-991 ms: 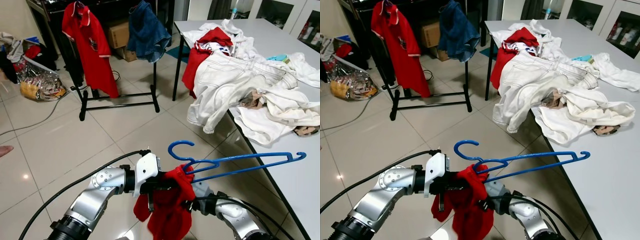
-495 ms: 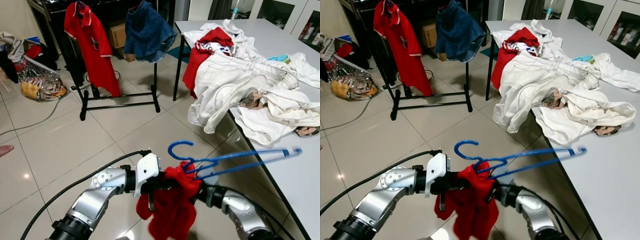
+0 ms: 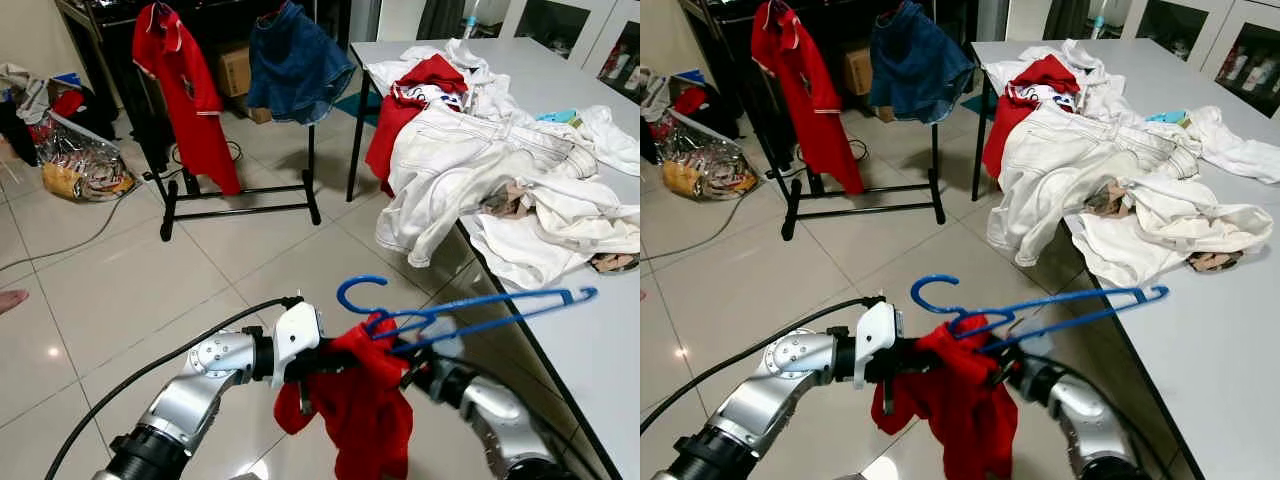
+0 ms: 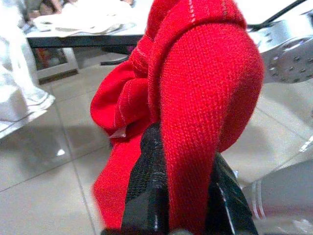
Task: Hang hanger
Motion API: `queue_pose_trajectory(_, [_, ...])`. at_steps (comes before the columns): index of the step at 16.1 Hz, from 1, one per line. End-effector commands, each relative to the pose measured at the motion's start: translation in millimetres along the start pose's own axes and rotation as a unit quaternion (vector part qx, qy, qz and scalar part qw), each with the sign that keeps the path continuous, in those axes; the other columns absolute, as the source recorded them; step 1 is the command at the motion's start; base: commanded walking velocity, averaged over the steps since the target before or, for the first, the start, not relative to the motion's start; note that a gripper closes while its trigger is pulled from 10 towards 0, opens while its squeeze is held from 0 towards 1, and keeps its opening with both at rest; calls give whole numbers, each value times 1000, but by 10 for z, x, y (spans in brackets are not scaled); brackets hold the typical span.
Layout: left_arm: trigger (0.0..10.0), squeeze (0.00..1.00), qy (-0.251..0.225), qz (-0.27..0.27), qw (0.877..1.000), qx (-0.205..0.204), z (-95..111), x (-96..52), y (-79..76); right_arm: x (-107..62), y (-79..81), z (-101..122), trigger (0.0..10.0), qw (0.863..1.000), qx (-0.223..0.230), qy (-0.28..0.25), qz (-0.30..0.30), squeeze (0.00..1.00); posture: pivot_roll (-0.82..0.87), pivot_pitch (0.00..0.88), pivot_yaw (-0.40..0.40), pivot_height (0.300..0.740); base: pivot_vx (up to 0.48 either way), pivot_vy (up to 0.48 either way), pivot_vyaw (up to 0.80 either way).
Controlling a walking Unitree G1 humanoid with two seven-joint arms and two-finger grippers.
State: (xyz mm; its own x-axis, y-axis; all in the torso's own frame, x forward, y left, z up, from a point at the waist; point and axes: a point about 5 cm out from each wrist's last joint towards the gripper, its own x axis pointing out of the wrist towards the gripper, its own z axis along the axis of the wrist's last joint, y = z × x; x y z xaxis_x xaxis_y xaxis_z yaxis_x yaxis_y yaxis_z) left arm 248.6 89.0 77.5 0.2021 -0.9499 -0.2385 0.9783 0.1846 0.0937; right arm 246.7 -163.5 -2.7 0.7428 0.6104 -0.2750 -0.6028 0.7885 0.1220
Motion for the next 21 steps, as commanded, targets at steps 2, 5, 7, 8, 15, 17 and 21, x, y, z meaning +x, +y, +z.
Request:
queue_pose_trajectory(2, [10000,0,-17,31,999,23,99,3,101,-7,-119,115,0,998,-20,-25,-48,0,-127,0,28,740,0,0,0])
queue_pose_trajectory(5, [10000,0,-43,54,997,18,171,-32,133,-58,-170,182,0,994,-24,-55,-87,0,-133,0,33,740,0,0,0])
queue_pose_trajectory(7, [10000,0,-50,65,996,17,183,-65,142,-107,-193,192,0,991,-28,-68,-110,0,-148,0,48,740,0,0,0])
queue_pose_trajectory(8, [10000,0,-51,77,995,22,193,-78,160,-134,-230,206,0,988,-35,-73,-133,0,-152,0,51,740,0,0,0])
queue_pose_trajectory(15, [10000,0,-90,114,989,-19,294,-153,218,-315,-526,618,0,927,-97,-171,-319,0,-135,0,56,740,0,0,0])
queue_pose_trajectory(17, [10000,0,-107,108,987,-45,310,-154,160,-296,-493,699,0,916,-99,-195,-336,0,-128,0,52,740,0,0,0])
queue_pose_trajectory(21, [10000,0,-108,94,988,-58,309,-125,89,-160,-315,517,4588,962,-80,-134,-225,0,-146,0,59,740,0,0,0])
